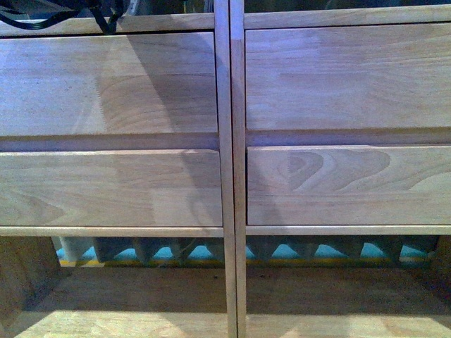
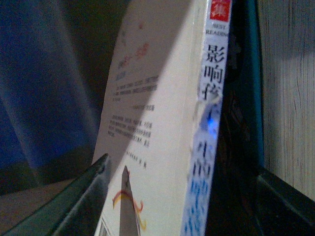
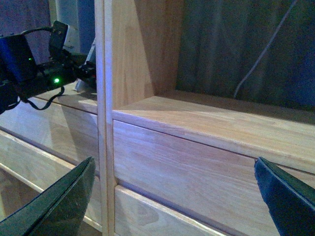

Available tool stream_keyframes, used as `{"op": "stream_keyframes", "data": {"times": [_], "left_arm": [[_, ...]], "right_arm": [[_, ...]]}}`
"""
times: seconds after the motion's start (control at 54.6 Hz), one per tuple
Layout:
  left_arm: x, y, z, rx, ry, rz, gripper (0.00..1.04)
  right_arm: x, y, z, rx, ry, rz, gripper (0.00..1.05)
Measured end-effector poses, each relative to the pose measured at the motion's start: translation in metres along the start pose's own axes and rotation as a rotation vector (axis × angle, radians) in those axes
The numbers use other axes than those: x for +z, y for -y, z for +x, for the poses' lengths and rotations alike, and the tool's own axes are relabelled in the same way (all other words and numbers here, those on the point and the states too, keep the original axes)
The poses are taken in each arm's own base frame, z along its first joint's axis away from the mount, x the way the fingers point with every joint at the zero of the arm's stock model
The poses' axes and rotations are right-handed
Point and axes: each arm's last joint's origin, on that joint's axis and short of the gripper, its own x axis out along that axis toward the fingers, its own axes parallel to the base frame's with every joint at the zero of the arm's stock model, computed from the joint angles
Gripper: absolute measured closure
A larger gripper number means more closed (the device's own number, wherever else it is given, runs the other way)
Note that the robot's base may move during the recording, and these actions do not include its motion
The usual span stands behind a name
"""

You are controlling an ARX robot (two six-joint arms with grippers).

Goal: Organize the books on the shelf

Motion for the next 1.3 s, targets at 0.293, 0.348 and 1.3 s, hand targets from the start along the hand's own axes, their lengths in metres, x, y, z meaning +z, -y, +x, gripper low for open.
{"op": "stream_keyframes", "data": {"times": [0.293, 0.348, 1.3], "left_arm": [[0.042, -0.003, -0.041, -0.053, 0.076, -0.091, 0.07], [0.053, 0.000, -0.054, -0.070, 0.096, -0.098, 0.07], [0.090, 0.021, -0.407, 0.121, -0.094, -0.143, 0.14]], "right_arm": [[0.000, 0.000, 0.000, 0.000, 0.000, 0.000, 0.07], [0.000, 0.000, 0.000, 0.000, 0.000, 0.000, 0.07], [-0.014, -0.011, -0.009, -0.314, -0.205, 0.073, 0.25]]}}
